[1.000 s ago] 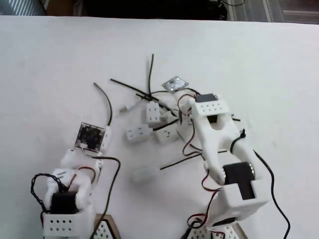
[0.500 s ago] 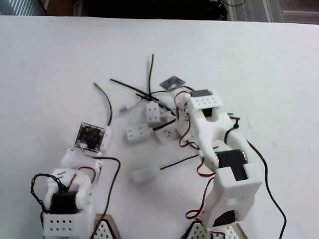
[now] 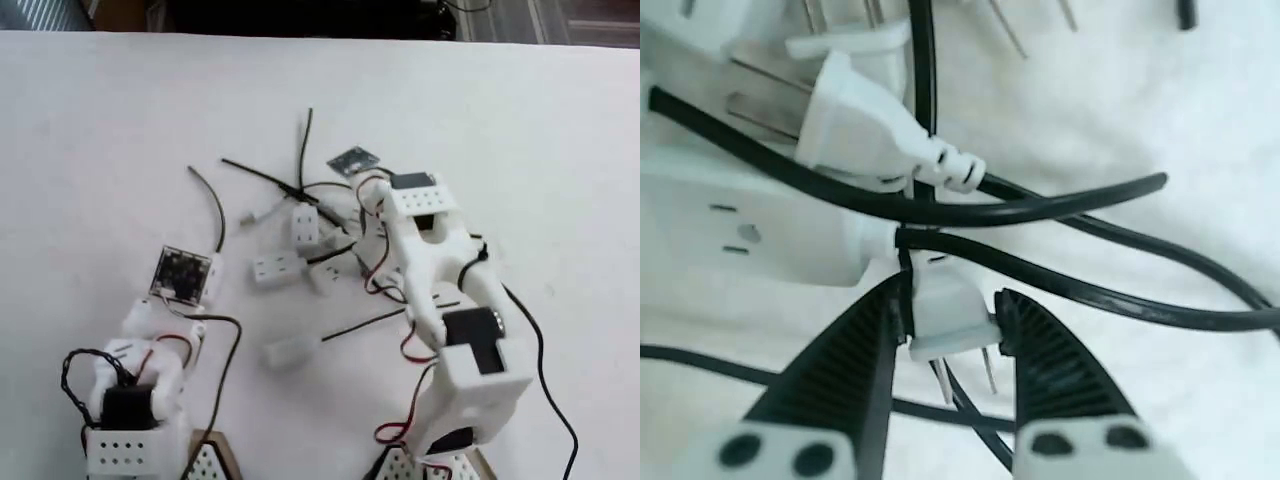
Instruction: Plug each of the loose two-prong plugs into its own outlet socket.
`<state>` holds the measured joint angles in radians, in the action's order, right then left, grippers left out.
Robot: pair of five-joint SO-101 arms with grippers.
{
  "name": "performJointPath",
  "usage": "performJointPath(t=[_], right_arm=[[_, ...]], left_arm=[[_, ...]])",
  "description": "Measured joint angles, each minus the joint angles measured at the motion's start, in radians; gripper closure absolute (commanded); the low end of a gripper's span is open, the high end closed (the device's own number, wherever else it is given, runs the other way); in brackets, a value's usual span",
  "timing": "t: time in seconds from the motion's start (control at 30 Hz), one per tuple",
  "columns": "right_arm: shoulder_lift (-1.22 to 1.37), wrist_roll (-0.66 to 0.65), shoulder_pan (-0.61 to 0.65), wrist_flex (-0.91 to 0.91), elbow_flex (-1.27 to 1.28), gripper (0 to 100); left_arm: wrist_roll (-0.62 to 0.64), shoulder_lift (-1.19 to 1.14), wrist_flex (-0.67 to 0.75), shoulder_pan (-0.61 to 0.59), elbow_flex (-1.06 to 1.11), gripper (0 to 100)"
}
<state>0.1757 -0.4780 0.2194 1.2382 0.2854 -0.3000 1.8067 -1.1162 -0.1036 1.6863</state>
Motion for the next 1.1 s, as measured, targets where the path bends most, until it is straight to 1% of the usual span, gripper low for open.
performJointPath(t=[0.23, 0.43, 0.6, 0.8, 0.9, 0.97, 1.1], right_arm=[[-0.292, -0.006, -0.081, 0.107, 0.0, 98.1], [-0.503, -0.006, -0.173, 0.114, 0.002, 98.1], [-0.632, -0.006, -0.249, 0.114, 0.002, 98.1], [-0.654, -0.006, -0.379, 0.114, 0.018, 98.1], [-0.612, -0.005, -0.425, 0.11, 0.061, 97.8], [-0.569, -0.005, -0.456, 0.081, 0.095, 97.8], [-0.483, -0.003, -0.532, -0.034, 0.167, 97.8]], left_arm=[[0.0, 0.0, 0.0, 0.0, 0.0, 96], [0.0, 0.0, 0.0, 0.0, 0.0, 96], [0.0, 0.0, 0.0, 0.0, 0.0, 96], [0.0, 0.0, 0.0, 0.0, 0.0, 96], [0.0, 0.0, 0.0, 0.0, 0.0, 96], [0.0, 0.0, 0.0, 0.0, 0.0, 96], [0.0, 0.0, 0.0, 0.0, 0.0, 96]])
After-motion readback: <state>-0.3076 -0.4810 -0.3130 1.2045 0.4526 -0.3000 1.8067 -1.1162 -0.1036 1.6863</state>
